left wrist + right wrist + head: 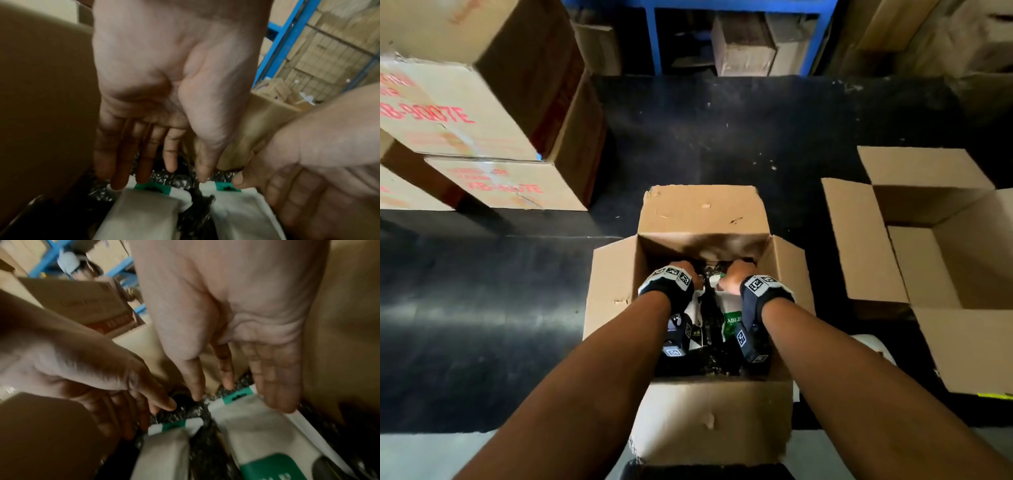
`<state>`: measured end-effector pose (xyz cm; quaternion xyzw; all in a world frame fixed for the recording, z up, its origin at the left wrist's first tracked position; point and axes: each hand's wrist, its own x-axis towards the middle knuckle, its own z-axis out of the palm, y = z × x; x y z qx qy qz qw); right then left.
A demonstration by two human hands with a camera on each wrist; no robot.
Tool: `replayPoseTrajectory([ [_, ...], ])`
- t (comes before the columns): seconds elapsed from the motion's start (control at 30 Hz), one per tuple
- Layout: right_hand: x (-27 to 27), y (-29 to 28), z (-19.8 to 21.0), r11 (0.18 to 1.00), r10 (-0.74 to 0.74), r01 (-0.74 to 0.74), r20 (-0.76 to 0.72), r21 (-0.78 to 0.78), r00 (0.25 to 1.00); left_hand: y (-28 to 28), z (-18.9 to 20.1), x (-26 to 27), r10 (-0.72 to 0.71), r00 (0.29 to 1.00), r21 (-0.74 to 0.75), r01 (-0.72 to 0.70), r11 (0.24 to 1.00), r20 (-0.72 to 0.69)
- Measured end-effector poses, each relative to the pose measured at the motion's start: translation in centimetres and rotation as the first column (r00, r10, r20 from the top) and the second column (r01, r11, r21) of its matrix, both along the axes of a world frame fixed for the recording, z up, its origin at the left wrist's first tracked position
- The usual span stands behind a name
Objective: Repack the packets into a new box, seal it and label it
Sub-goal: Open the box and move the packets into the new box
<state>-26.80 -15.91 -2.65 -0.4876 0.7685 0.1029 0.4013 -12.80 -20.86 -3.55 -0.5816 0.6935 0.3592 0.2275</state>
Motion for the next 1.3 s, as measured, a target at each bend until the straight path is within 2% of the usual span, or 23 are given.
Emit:
replayPoseTrajectory([
  [0.1,0.2,0.5,-2.0,0.996,0.024,-0.021,-0.035,0.091,0.999,0.7,-2.0,0.1,-0.037,0.999,-0.024,0.038,0.999,0.025],
  [0.2,0.4,0.8,-3.6,0.995,0.067,-0.059,-0.092,0.08,0.994,1.2,-3.2,0.0,-0.082,0.995,-0.046,0.084,0.995,0.051],
  [0.3,0.5,1.2,-4.2,0.997,0.044,-0.034,-0.137,0.074,0.99,1.8,-3.6,-0.2,-0.109,0.99,-0.085,0.116,0.99,0.088],
  [0.37,0.6,1.3,-4.5,0.998,0.036,-0.028,-0.147,0.056,0.989,2.4,-3.7,-0.1,-0.072,0.994,-0.108,0.081,0.991,0.082],
  [0.53,0.4,0.9,-4.3,0.996,0.034,-0.024,-0.124,0.086,0.992,3.7,-5.0,0.8,0.07,0.996,-0.025,-0.068,0.997,0.063],
  [0.67,-0.1,0.5,-3.3,0.997,0.005,0.002,-0.106,0.072,0.994,3.5,-4.5,1.2,0.099,0.995,-0.017,-0.098,0.995,0.031],
  [0.87,-1.7,0.3,0.3,0.998,-0.03,0.027,-0.075,-0.048,0.997,2.9,-0.9,0.0,0.123,0.99,-0.103,-0.116,0.988,0.064],
  [0.97,-1.0,-1.1,1.7,0.996,-0.029,0.026,-0.036,-0.085,0.999,0.9,0.2,0.9,0.136,0.985,-0.138,-0.12,0.983,0.108],
  [1.17,-3.1,-0.3,6.7,0.968,0.107,-0.098,0.028,-0.231,0.994,1.6,4.6,1.3,0.221,0.964,-0.271,-0.176,0.946,0.146],
  [1.3,-6.9,1.2,10.9,0.921,0.221,-0.18,0.082,-0.346,0.972,3.5,8.4,-1.6,0.306,0.945,-0.373,-0.244,0.895,0.116],
])
